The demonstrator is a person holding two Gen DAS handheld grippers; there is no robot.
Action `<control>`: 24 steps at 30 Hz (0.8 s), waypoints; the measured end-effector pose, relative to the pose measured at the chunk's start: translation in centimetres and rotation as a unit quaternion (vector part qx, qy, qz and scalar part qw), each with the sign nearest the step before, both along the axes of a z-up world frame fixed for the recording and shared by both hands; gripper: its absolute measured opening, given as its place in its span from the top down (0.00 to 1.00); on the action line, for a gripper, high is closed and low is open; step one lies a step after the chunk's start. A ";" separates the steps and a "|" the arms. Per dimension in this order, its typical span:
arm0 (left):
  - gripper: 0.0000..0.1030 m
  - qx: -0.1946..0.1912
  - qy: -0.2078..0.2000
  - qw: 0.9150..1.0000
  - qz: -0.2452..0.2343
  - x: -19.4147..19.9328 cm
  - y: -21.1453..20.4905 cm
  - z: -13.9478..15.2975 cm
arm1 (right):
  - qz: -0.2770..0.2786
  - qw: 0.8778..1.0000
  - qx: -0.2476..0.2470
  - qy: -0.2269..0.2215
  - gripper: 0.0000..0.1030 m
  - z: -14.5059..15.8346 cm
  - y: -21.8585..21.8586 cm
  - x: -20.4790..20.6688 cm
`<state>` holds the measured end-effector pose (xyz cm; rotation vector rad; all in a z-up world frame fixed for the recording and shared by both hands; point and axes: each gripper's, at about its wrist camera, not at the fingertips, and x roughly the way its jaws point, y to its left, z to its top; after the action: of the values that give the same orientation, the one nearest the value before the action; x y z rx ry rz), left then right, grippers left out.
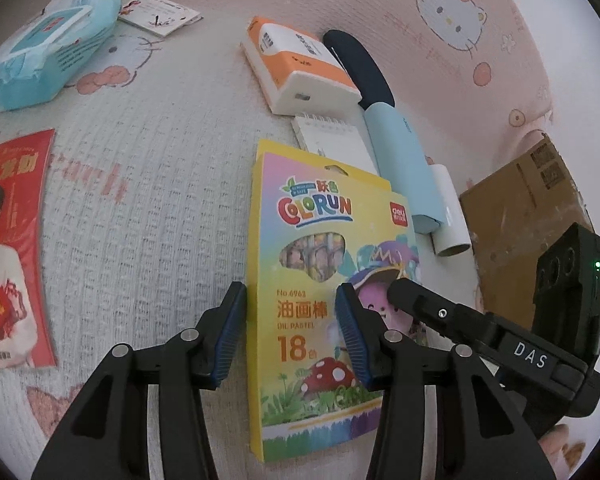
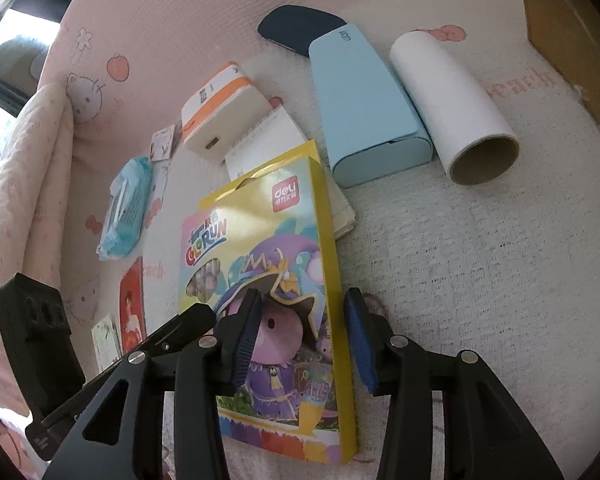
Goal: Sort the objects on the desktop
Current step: 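Lift the yellow pastel box upright with the right gripper, then carry the pastel box with the right gripper over the cardboard box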
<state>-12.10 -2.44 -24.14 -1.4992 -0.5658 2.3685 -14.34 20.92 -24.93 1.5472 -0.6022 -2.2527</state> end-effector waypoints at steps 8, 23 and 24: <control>0.51 0.032 -0.008 0.999 0.019 -0.4 -0.4 -0.5 | -0.010 1.000 -0.023 -0.019 0.49 -0.5 -0.3 -0.5; 0.56 0.046 -0.004 0.997 0.067 -0.1 -1.2 1.3 | -0.004 0.999 0.024 0.022 0.57 1.9 -1.9 -0.2; 0.57 0.051 0.002 0.996 0.070 0.0 -1.5 1.9 | -0.002 0.999 0.024 0.029 0.57 2.5 -2.0 -0.1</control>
<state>-12.15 -3.94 -22.20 -1.4539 -0.8014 2.4042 -14.48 18.96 -22.45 1.4984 -0.5398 -2.3228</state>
